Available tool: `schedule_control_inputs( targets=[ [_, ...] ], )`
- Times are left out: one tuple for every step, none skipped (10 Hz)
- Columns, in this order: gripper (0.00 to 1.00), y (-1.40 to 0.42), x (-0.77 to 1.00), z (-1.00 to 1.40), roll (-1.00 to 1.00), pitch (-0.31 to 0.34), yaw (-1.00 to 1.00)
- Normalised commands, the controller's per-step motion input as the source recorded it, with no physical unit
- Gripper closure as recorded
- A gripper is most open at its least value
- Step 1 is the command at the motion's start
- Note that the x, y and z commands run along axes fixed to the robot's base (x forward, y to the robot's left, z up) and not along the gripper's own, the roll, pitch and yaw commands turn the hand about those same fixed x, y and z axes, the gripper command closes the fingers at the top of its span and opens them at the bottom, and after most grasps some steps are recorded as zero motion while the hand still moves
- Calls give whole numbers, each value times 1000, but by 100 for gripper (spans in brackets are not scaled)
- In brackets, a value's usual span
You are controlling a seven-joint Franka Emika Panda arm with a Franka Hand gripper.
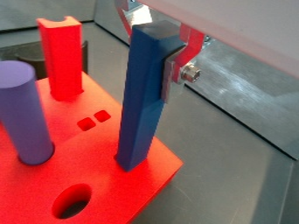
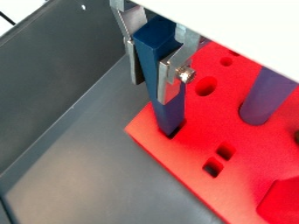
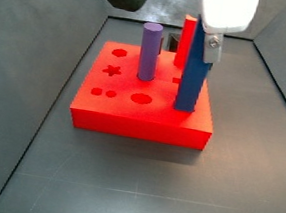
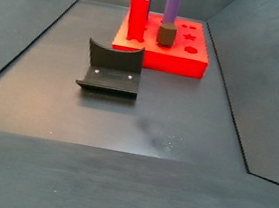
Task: Pick up the rectangle object. Move up. Move to above the board. Insert the rectangle object.
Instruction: Insert the rectangle object.
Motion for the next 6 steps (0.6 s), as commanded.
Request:
schedule_control_inputs(
  targets=[
    [100,31,-149,-89,24,-250,306],
    [100,0,-66,-9,36,-204,320],
    [100,-20,0,-34,49,-200,257],
    [100,-151,140,-54,107,-49,0],
    [100,-134,297,-66,150,23,-26],
    [100,-77,329,-86,186,86,-86]
  ],
)
